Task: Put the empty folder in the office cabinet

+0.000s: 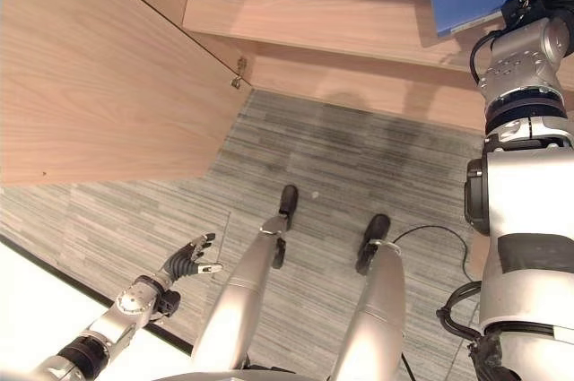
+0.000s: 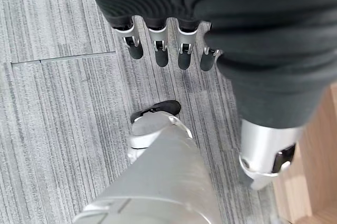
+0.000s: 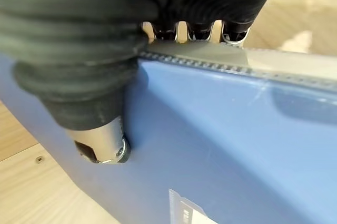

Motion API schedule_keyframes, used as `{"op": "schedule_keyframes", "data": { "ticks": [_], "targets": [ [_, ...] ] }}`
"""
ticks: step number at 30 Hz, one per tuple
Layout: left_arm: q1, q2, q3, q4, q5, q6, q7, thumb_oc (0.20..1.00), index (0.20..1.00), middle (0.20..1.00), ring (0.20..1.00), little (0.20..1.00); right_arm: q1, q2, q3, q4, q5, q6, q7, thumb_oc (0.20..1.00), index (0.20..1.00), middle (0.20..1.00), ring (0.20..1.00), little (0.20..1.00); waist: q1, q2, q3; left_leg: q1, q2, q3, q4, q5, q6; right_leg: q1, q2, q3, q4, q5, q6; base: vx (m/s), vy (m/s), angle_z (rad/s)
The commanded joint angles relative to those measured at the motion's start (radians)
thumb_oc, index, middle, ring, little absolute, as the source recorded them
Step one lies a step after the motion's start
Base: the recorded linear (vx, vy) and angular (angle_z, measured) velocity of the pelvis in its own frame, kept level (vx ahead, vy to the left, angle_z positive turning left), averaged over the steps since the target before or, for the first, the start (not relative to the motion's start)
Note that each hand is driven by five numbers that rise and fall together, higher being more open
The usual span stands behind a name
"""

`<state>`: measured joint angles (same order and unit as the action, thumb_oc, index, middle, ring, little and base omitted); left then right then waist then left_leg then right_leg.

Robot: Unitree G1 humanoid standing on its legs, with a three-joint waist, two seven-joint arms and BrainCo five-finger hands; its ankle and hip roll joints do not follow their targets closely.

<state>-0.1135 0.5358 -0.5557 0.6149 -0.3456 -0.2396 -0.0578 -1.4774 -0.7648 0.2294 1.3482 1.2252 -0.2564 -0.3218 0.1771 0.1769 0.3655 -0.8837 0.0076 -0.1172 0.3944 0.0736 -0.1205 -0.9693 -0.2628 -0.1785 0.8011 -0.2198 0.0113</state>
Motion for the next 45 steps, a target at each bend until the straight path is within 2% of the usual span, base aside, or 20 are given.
{"op": "schedule_keyframes", "data": {
  "ticks": [1, 8, 9, 11, 12, 15, 17, 18, 26, 27, 28, 30, 32, 34, 35, 36, 37, 38, 40, 45],
  "targets": [
    [-0.008, 0.04, -0.003, 0.002, -0.003, -0.008, 0.007, 1.0, 1.0, 1.0, 1.0, 1.0, -0.119, -0.072, 0.043, -0.06, -0.022, -0.073, 0.021, 0.2, 0.2, 0.2, 0.2, 0.2, 0.019, 0.004, 0.003, 0.086, 0.063, 0.012, 0.073, -0.207, -0.036, 0.107, 0.034, 0.065, -0.028, -0.095, 0.126, 0.02, -0.031, 0.0],
    [0.005, 0.027, 0.014, 0.041, 0.008, 0.005, 0.009, 1.0, 1.0, 1.0, 1.0, 1.0, -0.044, -0.019, -0.032, -0.105, 0.014, -0.11, 0.006, 0.2, 0.2, 0.2, 0.2, 0.2, 0.004, 0.009, 0.014, 0.219, 0.079, 0.025, 0.008, -0.2, -0.045, 0.216, 0.064, 0.067, -0.078, -0.121, 0.102, -0.01, -0.071, -0.02],
    [-0.023, 0.022, 0.015, 0.04, 0.005, 0.008, 0.005, 1.0, 1.0, 1.0, 1.0, 1.0, -0.015, -0.047, -0.08, -0.122, 0.026, -0.117, 0.001, 0.2, 0.2, 0.2, 0.2, 0.2, -0.015, -0.01, 0.044, 0.176, 0.086, 0.058, 0.115, -0.165, -0.071, 0.25, 0.033, 0.037, -0.092, -0.128, 0.064, -0.1, -0.151, -0.02],
    [-0.025, 0.02, 0.017, 0.039, -0.001, 0.006, 0.004, 1.0, 1.0, 1.0, 1.0, 1.0, 0.004, -0.049, -0.094, -0.123, 0.029, -0.113, -0.001, 0.2, 0.2, 0.2, 0.2, 0.2, -0.018, -0.017, 0.045, 0.168, 0.094, 0.075, 0.118, -0.154, -0.065, 0.27, 0.031, 0.024, -0.095, -0.139, 0.059, -0.03, -0.096, 0.29],
    [-0.032, 0.01, 0.023, 0.047, -0.01, 0.006, 0.006, 1.0, 1.0, 1.0, 1.0, 1.0, 0.007, -0.047, -0.099, -0.13, 0.031, -0.114, -0.005, 0.2, 0.2, 0.2, 0.2, 0.2, -0.015, -0.014, 0.045, 0.169, 0.095, 0.087, 0.082, -0.125, -0.061, 0.289, 0.042, 0.015, -0.105, -0.14, 0.059, 0.14, 0.022, 0.82],
    [-0.032, -0.028, 0.029, 0.091, -0.007, 0.013, 0.013, 1.0, 1.0, 1.0, 1.0, 1.0, 0.027, -0.029, -0.101, -0.14, 0.022, -0.121, -0.009, 0.2, 0.2, 0.2, 0.2, 0.2, 0.038, 0.03, 0.04, 0.186, 0.077, 0.127, -0.241, 0.093, -0.047, 0.347, 0.136, 0.01, -0.203, -0.109, 0.055, 0.16, 0.112, 0.38],
    [-0.03, -0.036, 0.023, 0.102, -0.004, 0.014, 0.012, 1.0, 1.0, 1.0, 1.0, 1.0, 0.035, -0.018, -0.1, -0.14, 0.021, -0.122, -0.007, 0.2, 0.2, 0.2, 0.2, 0.2, 0.057, 0.028, 0.038, 0.194, 0.078, 0.112, -0.302, 0.107, -0.048, 0.356, 0.151, 0.027, -0.221, -0.11, 0.058, 0.14, 0.089, -0.32],
    [-0.009, -0.046, 0.012, 0.123, 0.004, 0.016, 0.014, 1.0, 1.0, 1.0, 1.0, 1.0, 0.05, 0.016, -0.106, -0.139, 0.025, -0.117, 0.001, 0.2, 0.2, 0.2, 0.2, 0.2, 0.071, 0.017, 0.032, 0.228, 0.076, 0.068, -0.35, 0.099, -0.022, 0.385, 0.17, 0.046, -0.23, -0.119, 0.073, 0.27, 0.089, -0.85],
    [-0.028, -0.022, 0.017, 0.127, 0.034, 0.011, 0.009, 1.0, 1.0, 1.0, 1.0, 1.0, 0.132, 0.035, -0.178, -0.17, 0.067, -0.125, 0.018, 0.2, 0.2, 0.2, 0.2, 0.2, 0.089, -0.05, 0.01, 0.19, 0.042, 0.094, -0.247, 0.059, -0.005, 0.535, 0.117, 0.043, -0.318, -0.104, 0.119, 0.19, 0.027, -0.27],
    [-0.037, 0.007, 0.021, 0.113, 0.027, 0.011, 0.01, 1.0, 1.0, 1.0, 1.0, 1.0, 0.154, 0.045, -0.195, -0.179, 0.077, -0.129, 0.02, 0.2, 0.2, 0.2, 0.2, 0.2, 0.086, -0.056, 0.026, 0.225, 0.029, 0.088, -0.239, 0.022, 0.012, 0.517, 0.107, 0.027, -0.228, -0.045, 0.165, 0.14, -0.033, -0.11],
    [-0.037, 0.009, 0.022, 0.112, 0.026, 0.012, 0.009, 1.0, 1.0, 1.0, 1.0, 1.0, 0.154, 0.046, -0.196, -0.179, 0.077, -0.129, 0.02, 0.2, 0.2, 0.2, 0.2, 0.2, 0.086, -0.058, 0.029, 0.225, 0.027, 0.09, -0.238, 0.021, 0.014, 0.513, 0.103, 0.029, -0.219, -0.047, 0.168, 0.09, 0.149, -0.05],
    [-0.039, 0.039, 0.058, 0.092, -0.025, -0.001, 0.038, 1.0, 1.0, 1.0, 1.0, 1.0, 0.097, 0.092, -0.16, -0.177, 0.061, -0.105, 0.029, 0.2, 0.2, 0.2, 0.2, 0.2, 0.063, 0.004, 0.102, 0.309, 0.064, 0.093, -0.264, 0.005, 0.053, 0.282, 0.051, 0.024, 0.107, 0.107, 0.246, 0.07, 0.287, 0.0],
    [-0.035, 0.038, 0.063, 0.086, -0.031, -0.004, 0.041, 1.0, 1.0, 1.0, 1.0, 1.0, 0.091, 0.091, -0.157, -0.171, 0.055, -0.098, 0.029, 0.2, 0.2, 0.2, 0.2, 0.2, 0.059, 0.012, 0.107, 0.331, 0.065, 0.099, -0.265, -0.006, 0.053, 0.262, 0.026, 0.024, 0.086, 0.103, 0.24, 0.12, 0.076, -0.35],
    [-0.032, 0.02, 0.053, 0.077, -0.053, -0.003, 0.033, 1.0, 1.0, 1.0, 1.0, 1.0, 0.101, 0.087, -0.162, -0.166, 0.059, -0.096, 0.033, 0.2, 0.2, 0.2, 0.2, 0.2, 0.051, 0.015, 0.114, 0.347, 0.058, 0.101, -0.243, -0.033, 0.045, 0.248, -0.018, 0.018, -0.034, 0.098, 0.214, 0.24, -0.21, -0.15],
    [-0.045, 0.007, 0.043, 0.078, -0.055, -0.003, 0.028, 1.0, 1.0, 1.0, 1.0, 1.0, 0.118, 0.073, -0.166, -0.164, 0.07, -0.1, 0.032, 0.2, 0.2, 0.2, 0.2, 0.2, 0.031, 0.0, 0.114, 0.345, 0.039, 0.09, -0.23, -0.053, 0.017, 0.258, -0.063, 0.04, -0.312, 0.141, 0.203, 0.25, -0.312, -0.01],
    [-0.045, 0.007, 0.042, 0.079, -0.055, -0.004, 0.028, 1.0, 1.0, 1.0, 1.0, 1.0, 0.12, 0.073, -0.167, -0.165, 0.07, -0.1, 0.033, 0.2, 0.2, 0.2, 0.2, 0.2, 0.032, 0.005, 0.111, 0.346, 0.043, 0.088, -0.23, -0.053, 0.018, 0.272, -0.059, 0.032, -0.335, 0.151, 0.204, 0.21, -0.456, -0.04],
    [-0.061, 0.018, 0.028, 0.091, -0.032, 0.004, 0.033, 1.0, 1.0, 1.0, 1.0, 1.0, 0.139, 0.024, -0.169, -0.147, 0.069, -0.1, 0.022, 0.2, 0.2, 0.2, 0.2, 0.2, 0.038, -0.008, 0.094, 0.332, 0.019, 0.078, -0.22, -0.063, 0.001, 0.353, -0.066, 0.045, -0.487, 0.158, 0.204, 0.05, -0.168, 0.12],
    [-0.059, 0.022, 0.028, 0.091, -0.04, -0.013, 0.03, 1.0, 1.0, 1.0, 1.0, 1.0, 0.128, 0.02, -0.173, -0.144, 0.074, -0.099, 0.021, 0.2, 0.2, 0.2, 0.2, 0.2, 0.028, 0.004, 0.098, 0.322, 0.011, 0.079, -0.216, -0.065, 0.004, 0.337, -0.073, 0.062, -0.468, 0.202, 0.208, 0.07, -0.169, 0.42],
    [-0.04, 0.01, 0.05, 0.082, -0.052, -0.016, 0.023, 1.0, 1.0, 1.0, 1.0, 1.0, 0.119, 0.014, -0.16, -0.145, 0.074, -0.103, 0.033, 0.2, 0.2, 0.2, 0.2, 0.2, 0.023, 0.022, 0.085, 0.311, 0.012, 0.084, -0.219, -0.062, 0.011, 0.309, -0.049, 0.094, -0.432, 0.21, 0.2, 0.07, 0.028, 0.74],
    [0.014, -0.031, 0.057, 0.079, -0.047, -0.004, 0.001, 1.0, 1.0, 1.0, 1.0, 1.0, 0.123, -0.004, -0.152, -0.158, 0.046, -0.103, 0.032, 0.2, 0.2, 0.2, 0.2, 0.2, 0.026, 0.047, 0.065, 0.308, 0.015, 0.078, -0.203, -0.077, 0.008, 0.289, -0.04, 0.104, -0.389, 0.167, 0.176, 0.1, -0.06, -0.09]
  ]
}}
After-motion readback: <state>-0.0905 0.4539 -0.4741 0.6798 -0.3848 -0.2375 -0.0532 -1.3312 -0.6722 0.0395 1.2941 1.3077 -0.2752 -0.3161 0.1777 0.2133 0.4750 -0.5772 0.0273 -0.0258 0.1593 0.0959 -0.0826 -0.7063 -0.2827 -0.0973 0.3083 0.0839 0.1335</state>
